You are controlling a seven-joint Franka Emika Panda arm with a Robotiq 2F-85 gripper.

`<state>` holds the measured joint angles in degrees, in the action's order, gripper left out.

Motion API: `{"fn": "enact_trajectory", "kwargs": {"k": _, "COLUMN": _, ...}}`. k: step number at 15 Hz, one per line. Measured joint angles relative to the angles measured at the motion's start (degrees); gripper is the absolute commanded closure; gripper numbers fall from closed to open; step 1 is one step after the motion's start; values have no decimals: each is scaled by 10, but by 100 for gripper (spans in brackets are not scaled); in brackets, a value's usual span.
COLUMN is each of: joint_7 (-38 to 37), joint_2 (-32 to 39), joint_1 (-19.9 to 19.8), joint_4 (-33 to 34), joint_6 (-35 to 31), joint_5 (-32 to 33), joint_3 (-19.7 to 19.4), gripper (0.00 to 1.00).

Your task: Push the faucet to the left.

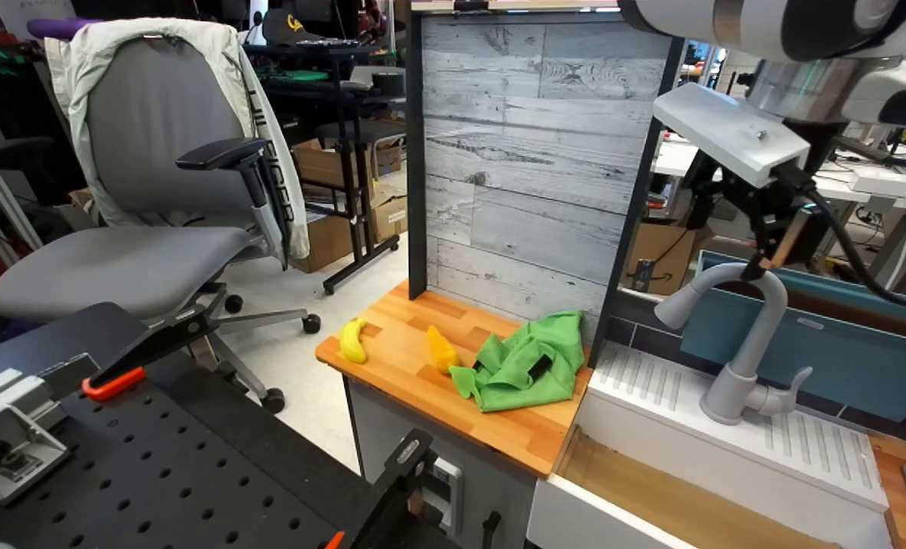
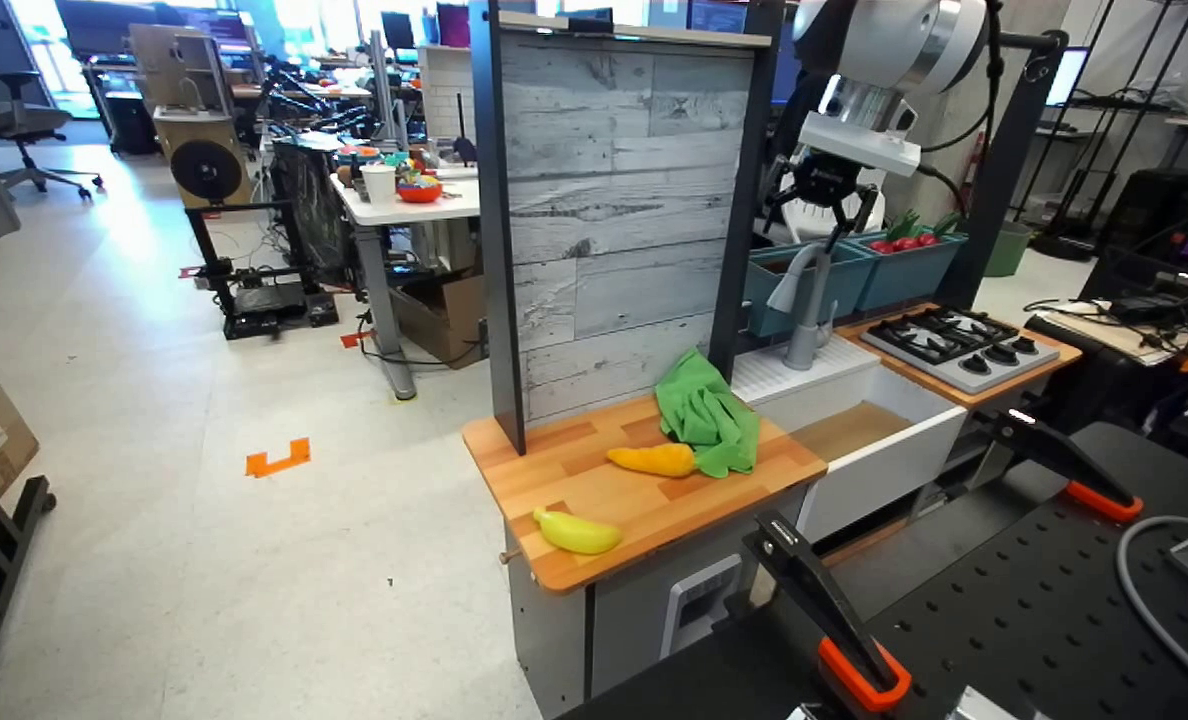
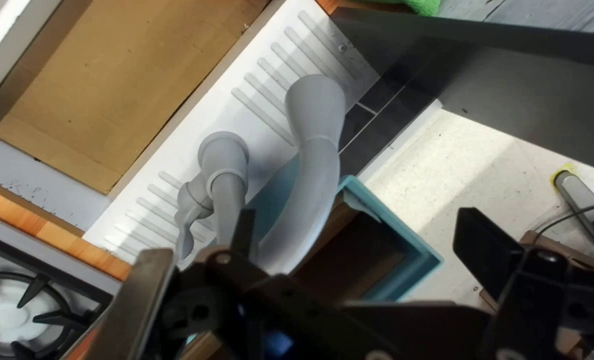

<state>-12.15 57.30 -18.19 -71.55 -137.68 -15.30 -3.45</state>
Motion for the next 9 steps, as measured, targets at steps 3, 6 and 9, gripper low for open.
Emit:
{"fn": "enact_trajectory", "kwargs": {"k": 3, "joint_7": 29, "joint_2": -34, "joint_1": -20, "joint_4": -40, "joint_6": -11, "joint_5": -1, "joint_3": 0, "gripper": 0}}
{"fn": "enact_trajectory", "kwargs": {"k": 6, "joint_7": 62, "joint_2": -74, "joint_1": -35, "joint_4": -83, "joint_6": -10, "joint_5": -1, "joint_3": 1, "gripper": 0}}
{"fn": "enact_trajectory", "kwargs": {"k": 9, "joint_7": 77, "joint_2": -98, "joint_1": -40, "joint_4": -112, "joint_6": -10, "joint_5": -1, "joint_3": 4, "gripper": 0}}
